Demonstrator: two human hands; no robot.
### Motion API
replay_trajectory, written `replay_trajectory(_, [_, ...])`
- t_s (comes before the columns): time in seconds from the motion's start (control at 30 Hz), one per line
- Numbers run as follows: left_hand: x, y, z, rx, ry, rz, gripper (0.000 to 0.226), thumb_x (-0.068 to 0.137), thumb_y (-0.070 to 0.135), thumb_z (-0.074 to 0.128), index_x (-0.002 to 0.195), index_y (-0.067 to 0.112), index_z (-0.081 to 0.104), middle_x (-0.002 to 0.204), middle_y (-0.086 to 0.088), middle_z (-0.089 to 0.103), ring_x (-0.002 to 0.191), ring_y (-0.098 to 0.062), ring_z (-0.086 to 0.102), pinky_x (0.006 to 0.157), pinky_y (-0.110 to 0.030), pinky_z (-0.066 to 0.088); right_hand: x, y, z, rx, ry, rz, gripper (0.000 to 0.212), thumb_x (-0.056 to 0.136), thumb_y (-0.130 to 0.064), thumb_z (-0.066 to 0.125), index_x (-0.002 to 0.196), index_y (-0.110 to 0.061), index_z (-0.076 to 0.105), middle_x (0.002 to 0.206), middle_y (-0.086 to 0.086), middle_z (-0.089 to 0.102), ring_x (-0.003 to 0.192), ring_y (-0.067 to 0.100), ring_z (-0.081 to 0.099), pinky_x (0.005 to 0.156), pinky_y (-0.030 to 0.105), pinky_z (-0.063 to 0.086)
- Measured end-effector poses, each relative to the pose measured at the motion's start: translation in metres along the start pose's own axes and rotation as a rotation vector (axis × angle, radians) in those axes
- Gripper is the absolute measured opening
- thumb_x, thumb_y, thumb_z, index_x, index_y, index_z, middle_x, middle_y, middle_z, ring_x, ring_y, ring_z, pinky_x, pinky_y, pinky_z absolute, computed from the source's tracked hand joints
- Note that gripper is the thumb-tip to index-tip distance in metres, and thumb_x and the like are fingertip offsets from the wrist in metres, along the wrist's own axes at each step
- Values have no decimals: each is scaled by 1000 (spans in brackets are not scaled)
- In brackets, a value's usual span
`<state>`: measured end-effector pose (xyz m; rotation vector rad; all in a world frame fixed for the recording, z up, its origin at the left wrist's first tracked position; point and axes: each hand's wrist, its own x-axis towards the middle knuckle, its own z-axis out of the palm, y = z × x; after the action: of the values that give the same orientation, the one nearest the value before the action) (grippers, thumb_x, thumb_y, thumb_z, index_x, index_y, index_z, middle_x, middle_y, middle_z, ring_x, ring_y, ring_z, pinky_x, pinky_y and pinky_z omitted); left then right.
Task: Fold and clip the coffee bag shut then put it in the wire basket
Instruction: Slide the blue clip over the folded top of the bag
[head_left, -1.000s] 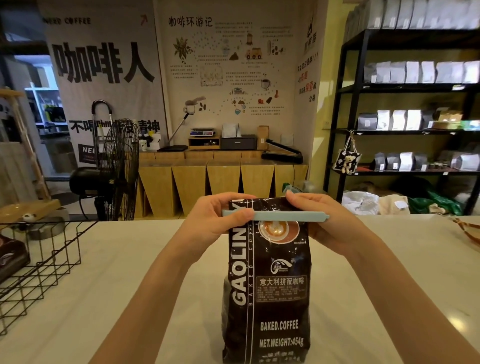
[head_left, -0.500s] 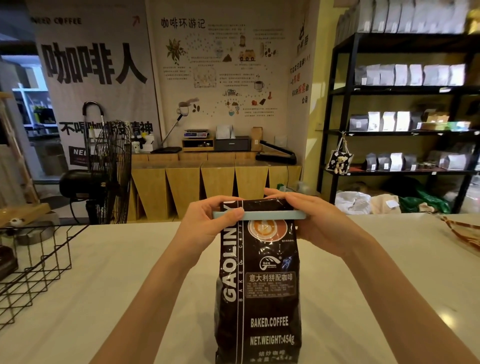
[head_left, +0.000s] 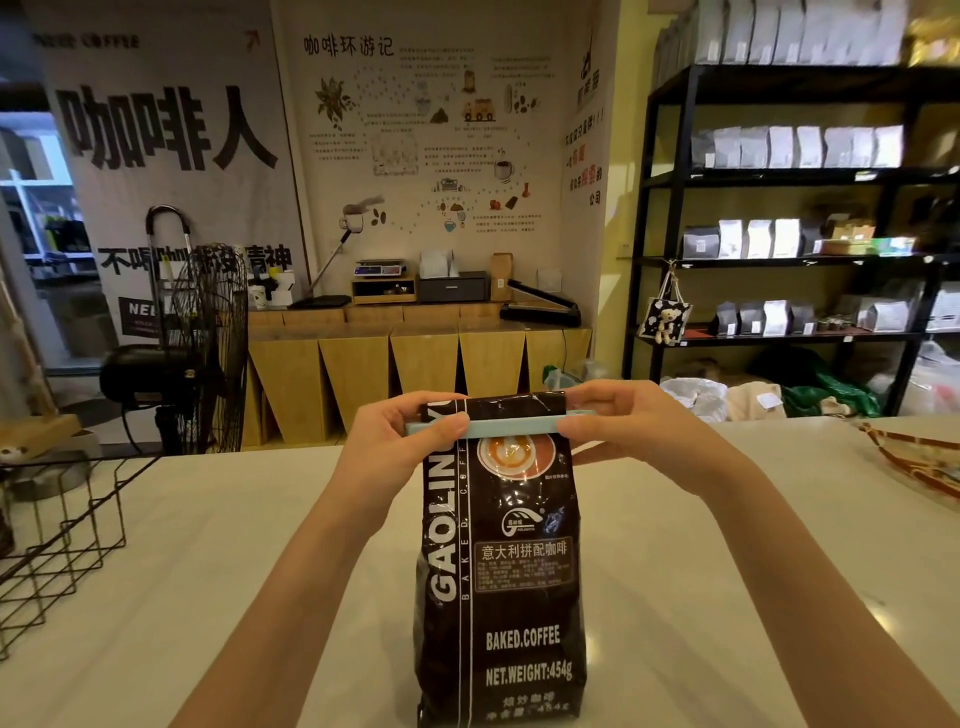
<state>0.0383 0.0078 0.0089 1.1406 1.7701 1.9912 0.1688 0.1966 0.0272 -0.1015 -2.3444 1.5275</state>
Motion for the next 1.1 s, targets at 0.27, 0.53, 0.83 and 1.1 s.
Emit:
replay_trajectory(0.27, [1,5,-6,-18,7,6,15,73,12,65,85,19,68,67,2,73,66,-15,70,58,-22,57,2,11,4,151,71,-80,27,60,-25,70,86,-17,67,79,0,75,78,14,71,71,21,57])
replay_trajectory(0.53, [-2,12,-13,78,16,26,26,55,26,72,81,24,69,68,4,72,67,-16,70,57,-23,57,5,13,19,106,175,-130,10,76,-15,66,84,-21,66,64,-11,73,69,2,69,62,10,51])
replay_trajectory(0.83, [-4,22,-6,398,31,66,25,61,25,78,83,26,67,73,1,71,62,-15,70,50,-19,53,2,7,24,46,189,-225,9,77,-15,66,81,-23,67,61,-14,72,68,2,68,64,10,51])
replay_trajectory(1.1, [-4,21,-4,255,83,7,19,58,18,80,72,19,68,54,3,71,55,-16,70,45,-20,52,1,8,22,121,130,-185,13,79,-14,63,86,-25,67,68,-10,73,72,4,68,70,15,54])
